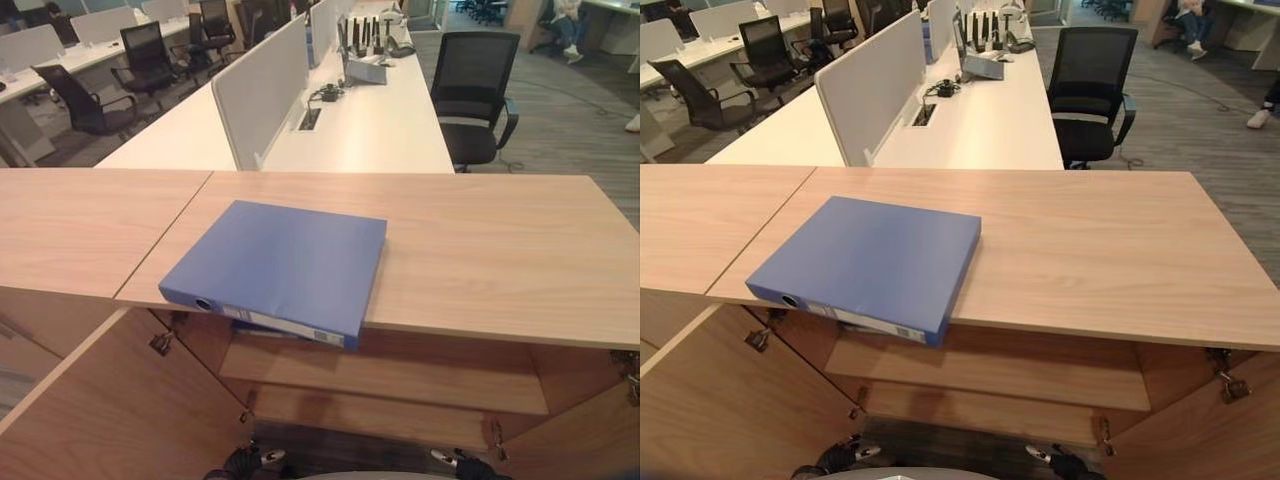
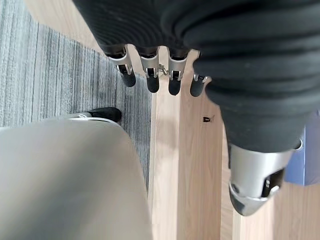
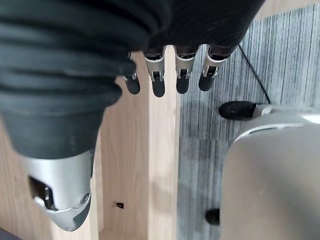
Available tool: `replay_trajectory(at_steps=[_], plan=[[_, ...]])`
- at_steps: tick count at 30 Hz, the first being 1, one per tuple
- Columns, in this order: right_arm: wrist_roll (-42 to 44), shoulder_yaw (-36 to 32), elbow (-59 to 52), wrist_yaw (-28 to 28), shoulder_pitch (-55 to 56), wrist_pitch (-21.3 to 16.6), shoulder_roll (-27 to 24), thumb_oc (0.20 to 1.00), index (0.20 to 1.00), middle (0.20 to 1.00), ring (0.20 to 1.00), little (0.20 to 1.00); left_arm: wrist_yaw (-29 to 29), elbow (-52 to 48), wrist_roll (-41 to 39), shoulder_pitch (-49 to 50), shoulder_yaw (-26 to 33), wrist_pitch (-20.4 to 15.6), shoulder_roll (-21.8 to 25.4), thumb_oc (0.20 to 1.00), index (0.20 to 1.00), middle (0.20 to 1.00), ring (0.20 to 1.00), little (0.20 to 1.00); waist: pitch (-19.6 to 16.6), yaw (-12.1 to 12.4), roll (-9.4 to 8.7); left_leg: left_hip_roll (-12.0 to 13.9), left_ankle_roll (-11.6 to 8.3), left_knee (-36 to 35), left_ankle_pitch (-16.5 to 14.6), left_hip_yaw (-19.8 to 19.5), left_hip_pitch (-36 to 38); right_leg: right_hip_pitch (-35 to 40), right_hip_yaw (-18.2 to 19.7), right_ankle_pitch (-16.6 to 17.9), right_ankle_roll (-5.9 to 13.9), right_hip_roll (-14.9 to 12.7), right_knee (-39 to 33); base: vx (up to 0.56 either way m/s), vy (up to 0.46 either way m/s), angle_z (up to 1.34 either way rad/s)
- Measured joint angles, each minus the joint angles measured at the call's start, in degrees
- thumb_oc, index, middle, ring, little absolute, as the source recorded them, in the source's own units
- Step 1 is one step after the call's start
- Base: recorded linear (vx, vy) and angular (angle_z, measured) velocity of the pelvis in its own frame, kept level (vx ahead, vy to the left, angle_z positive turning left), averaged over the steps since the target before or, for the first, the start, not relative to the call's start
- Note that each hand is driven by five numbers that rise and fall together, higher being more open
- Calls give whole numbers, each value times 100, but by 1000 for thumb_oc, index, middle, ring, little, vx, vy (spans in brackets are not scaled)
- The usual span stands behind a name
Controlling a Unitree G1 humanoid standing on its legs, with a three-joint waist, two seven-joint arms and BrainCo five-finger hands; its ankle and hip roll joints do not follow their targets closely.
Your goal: Put the empty folder in the office cabinet
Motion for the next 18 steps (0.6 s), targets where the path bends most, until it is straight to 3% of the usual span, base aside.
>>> replay_trajectory(at_steps=[2,7,10,12,13,14,15,16,17,18], plan=[[0,0,3,0,10,0,-17,1000,1000,1000,1000,1000,3,1,-1,-4,1,0,7,1000,1000,1000,1000,1000,13,0,13,18,-6,2,4,-30,-8,8,-18,-4,-7,23,1,-105,-192,8],[0,1,13,-1,17,-8,-92,1000,1000,1000,1000,1000,16,26,-11,-6,1,0,-1,1000,1000,1000,1000,1000,256,-5,258,171,-70,108,-12,-118,-87,41,-56,-3,-19,166,43,-153,-121,6],[0,0,18,-1,-32,-7,-224,1000,1000,1000,1000,1000,18,19,-14,-75,-4,1,-76,1000,1000,1000,1000,1000,483,-13,471,294,-143,473,13,-197,-365,-144,-77,-75,-142,298,333,-152,-50,9],[0,-4,44,-15,-73,-5,-367,1000,1000,1000,1000,1000,11,26,-15,-63,-11,7,-178,1000,1000,1000,1000,1000,584,-66,558,327,-131,550,75,23,-431,-187,-112,-104,-215,265,388,-132,-41,14],[2,-4,47,-15,-83,-4,-431,1000,1000,1000,1000,1000,10,29,-15,-29,-50,8,-211,1000,1000,1000,1000,1000,588,-96,597,378,-115,409,-145,137,-420,-199,-131,-111,-350,344,438,-109,-39,21],[3,-6,39,-18,-104,-4,-414,1000,1000,1000,1000,1000,12,69,-16,-31,-44,9,-198,1000,1000,1000,1000,1000,584,-165,507,380,-295,319,-464,321,-398,-217,-130,-175,-464,325,505,-100,-25,27],[3,-9,41,-19,-128,-6,-343,1000,1000,1000,1000,1000,12,95,-15,-71,-39,14,-136,1000,1000,1000,1000,1000,592,-252,311,327,-408,386,-613,374,-332,-266,-127,-178,-560,126,481,-95,-5,27],[8,-20,59,-24,-171,-5,-259,1000,1000,1000,1000,1000,-39,131,-13,-142,4,13,67,1000,1000,1000,1000,1000,651,-277,-51,54,-262,769,-488,337,-347,-253,-171,-112,-576,-134,466,-95,24,5],[9,-18,47,-22,-184,-14,-228,1000,1000,1000,1000,1000,-17,136,-13,-142,9,17,229,1000,1000,1000,1000,1000,651,-293,-310,-187,-203,1209,-586,341,-223,-176,-136,-7,-589,-333,327,-91,52,-8],[9,-17,34,-20,-185,-26,-246,1000,1000,1000,1000,1000,13,136,-13,-153,14,15,274,1000,1000,1000,1000,1000,635,-340,-382,-299,-155,1509,-722,320,-10,-39,-131,36,-560,-393,198,-95,124,4]])
